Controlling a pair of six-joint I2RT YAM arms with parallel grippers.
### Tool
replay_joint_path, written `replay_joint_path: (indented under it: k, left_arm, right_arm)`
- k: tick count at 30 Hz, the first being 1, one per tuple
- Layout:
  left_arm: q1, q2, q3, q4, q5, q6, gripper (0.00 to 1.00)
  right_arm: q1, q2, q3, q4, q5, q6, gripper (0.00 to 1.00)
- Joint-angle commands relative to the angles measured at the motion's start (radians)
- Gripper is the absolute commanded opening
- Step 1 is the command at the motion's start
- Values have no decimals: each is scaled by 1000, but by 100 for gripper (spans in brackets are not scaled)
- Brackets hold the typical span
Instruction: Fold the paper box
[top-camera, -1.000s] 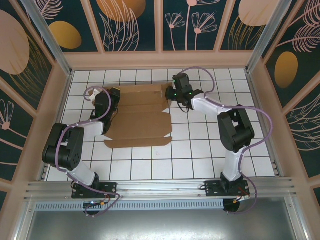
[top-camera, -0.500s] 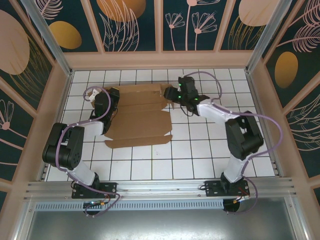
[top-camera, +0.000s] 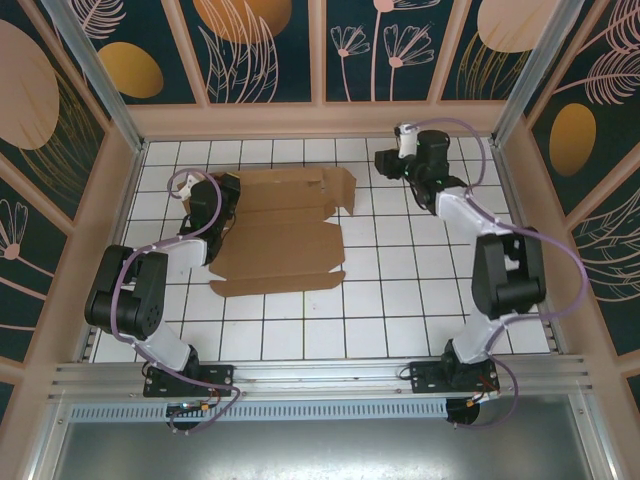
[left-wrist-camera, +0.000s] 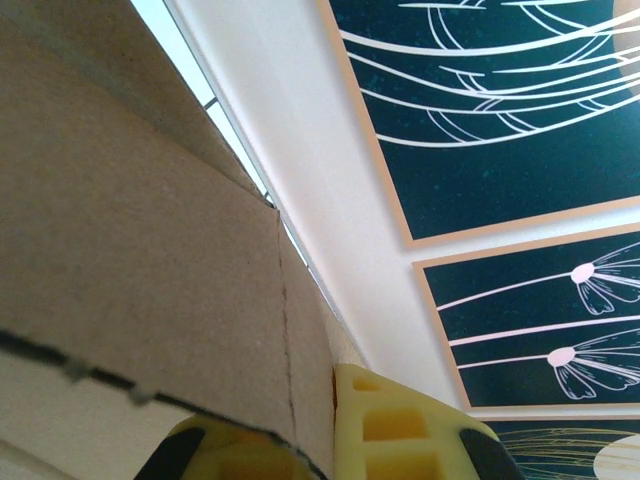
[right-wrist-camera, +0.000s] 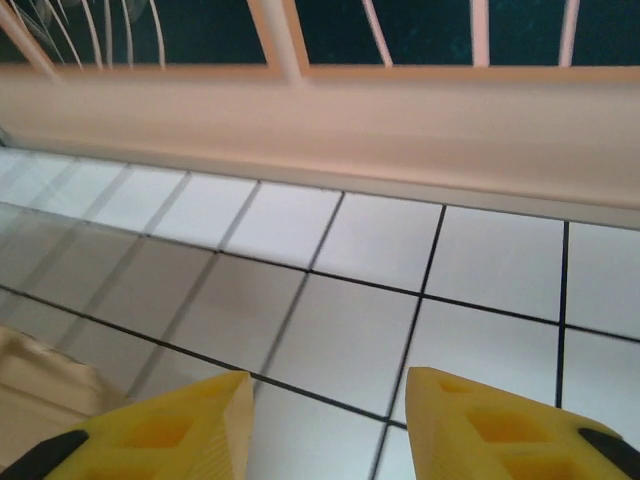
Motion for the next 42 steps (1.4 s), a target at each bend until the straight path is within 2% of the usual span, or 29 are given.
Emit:
replay_joint_path:
  k: [1,5,10,15,21,31,37,42]
  left_arm:
    - [-10,27,-10,-153,25,34,0]
    - [-11,31,-8,-153,34,33,0]
    - [-11,34,-8,-150,35,33,0]
    - [-11,33,-10,-144,40,30,0]
    - [-11,23,0,-153,46,44,0]
    - [-11,33,3,-142,75,44,0]
    - [-7,27,9,-158,88,42,0]
    - [2,12,42,-230,99,37,0]
  right_arm:
    - [1,118,65,-112,-88,-258,42]
    - [17,176,64,-85,-180,-348,38]
    - [86,180,4,-32,-274,-459,44]
    - [133,203,0,6,-213,-500,47]
    - [157,161,-96,159,-167,-558,48]
    - [162,165,-77,212,-127,-651,50]
    - [154,169,-61,187,-202,-776,56]
    - [158,173,-9,109,-268,-789,56]
